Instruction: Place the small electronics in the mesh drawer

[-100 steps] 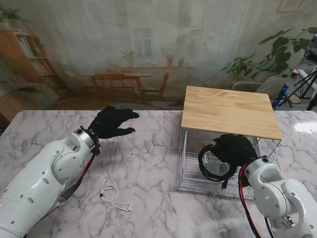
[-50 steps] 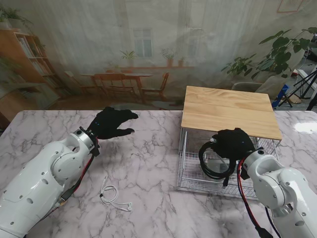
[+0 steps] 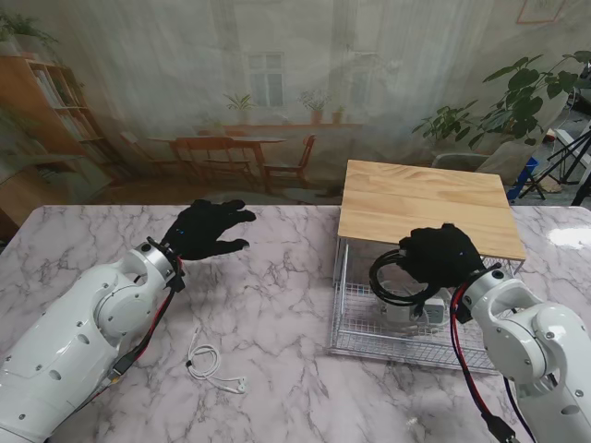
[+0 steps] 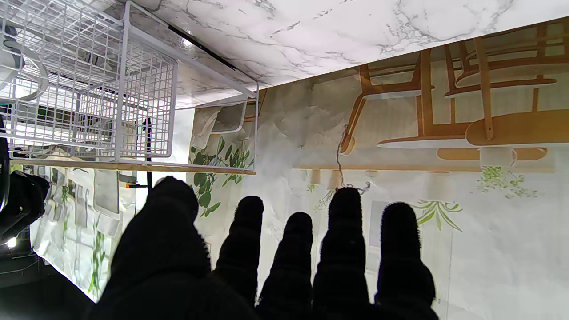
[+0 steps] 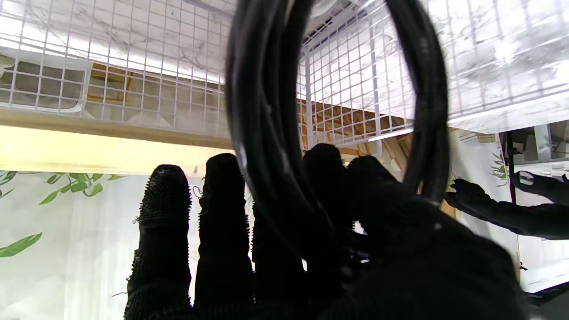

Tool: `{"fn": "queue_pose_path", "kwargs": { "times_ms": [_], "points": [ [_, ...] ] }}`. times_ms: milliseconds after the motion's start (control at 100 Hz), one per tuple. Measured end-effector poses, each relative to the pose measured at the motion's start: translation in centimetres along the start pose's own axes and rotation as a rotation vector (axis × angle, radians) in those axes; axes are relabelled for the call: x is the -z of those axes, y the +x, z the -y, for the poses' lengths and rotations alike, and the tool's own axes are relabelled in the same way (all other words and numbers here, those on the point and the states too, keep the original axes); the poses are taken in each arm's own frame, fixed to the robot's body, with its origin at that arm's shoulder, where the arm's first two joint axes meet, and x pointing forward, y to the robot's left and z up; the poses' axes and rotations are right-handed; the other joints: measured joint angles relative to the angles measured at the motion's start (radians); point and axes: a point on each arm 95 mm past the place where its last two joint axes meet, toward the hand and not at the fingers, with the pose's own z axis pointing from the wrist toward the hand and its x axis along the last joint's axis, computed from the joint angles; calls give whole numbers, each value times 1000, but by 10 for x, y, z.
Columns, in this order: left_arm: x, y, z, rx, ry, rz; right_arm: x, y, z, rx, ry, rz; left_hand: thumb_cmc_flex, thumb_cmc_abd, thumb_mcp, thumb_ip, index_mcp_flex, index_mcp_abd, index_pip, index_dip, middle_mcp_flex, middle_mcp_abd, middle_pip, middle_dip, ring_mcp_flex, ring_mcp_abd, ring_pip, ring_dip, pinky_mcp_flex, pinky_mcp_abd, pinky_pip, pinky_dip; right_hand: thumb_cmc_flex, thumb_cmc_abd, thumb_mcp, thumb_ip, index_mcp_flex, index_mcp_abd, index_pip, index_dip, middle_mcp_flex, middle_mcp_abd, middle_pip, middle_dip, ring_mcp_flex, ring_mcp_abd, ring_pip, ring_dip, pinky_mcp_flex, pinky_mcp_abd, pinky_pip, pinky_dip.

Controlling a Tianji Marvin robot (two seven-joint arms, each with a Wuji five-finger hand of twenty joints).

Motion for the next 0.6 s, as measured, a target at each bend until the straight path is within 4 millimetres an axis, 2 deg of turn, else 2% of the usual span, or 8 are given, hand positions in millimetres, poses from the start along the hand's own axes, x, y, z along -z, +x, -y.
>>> {"fn": "queue_pose_path", "kwargs": {
  "times_ms": [170,410,500,540,600],
  "points": [
    [1,-2,-1,-2,1,5,-4,0,1,11,51,-3,0,0,0,0,0,5,0,0,0,1,0,-4,0,0,0,0,-1,0,0,0,0,0,0,0,0,0,0,0,0,0,0,1,0,0,0,0,1,0,0,0],
    [3,-3,-5,2,-5,15,-10,4,18,24,130,41,0,0,0,0,0,5,0,0,0,7,0,-12,0,0,0,0,-1,0,0,6,-2,0,0,0,0,-1,0,0,11,0,-1,2,0,0,0,0,1,0,0,0],
    [4,-3,-6,3,-7,17,-16,4,25,55,164,44,0,0,0,0,0,5,0,0,0,7,0,-12,0,0,0,0,-1,0,0,9,-6,0,0,0,0,-7,-1,0,12,0,-2,4,1,-3,0,0,20,5,129,1],
    [4,-3,-6,3,-8,18,-19,4,26,71,171,41,0,0,0,0,0,5,0,0,0,7,0,-12,0,0,0,0,-1,0,0,9,-7,0,0,0,0,-8,-5,0,12,0,-2,4,18,-4,25,0,26,37,208,1],
    [4,-4,-6,3,-8,19,-23,5,25,97,180,37,0,0,0,0,0,5,0,0,0,7,0,-12,0,0,0,0,-1,0,0,9,-14,0,0,0,0,-20,-11,0,12,0,-2,8,45,-8,59,1,56,73,252,1]
  ]
}}
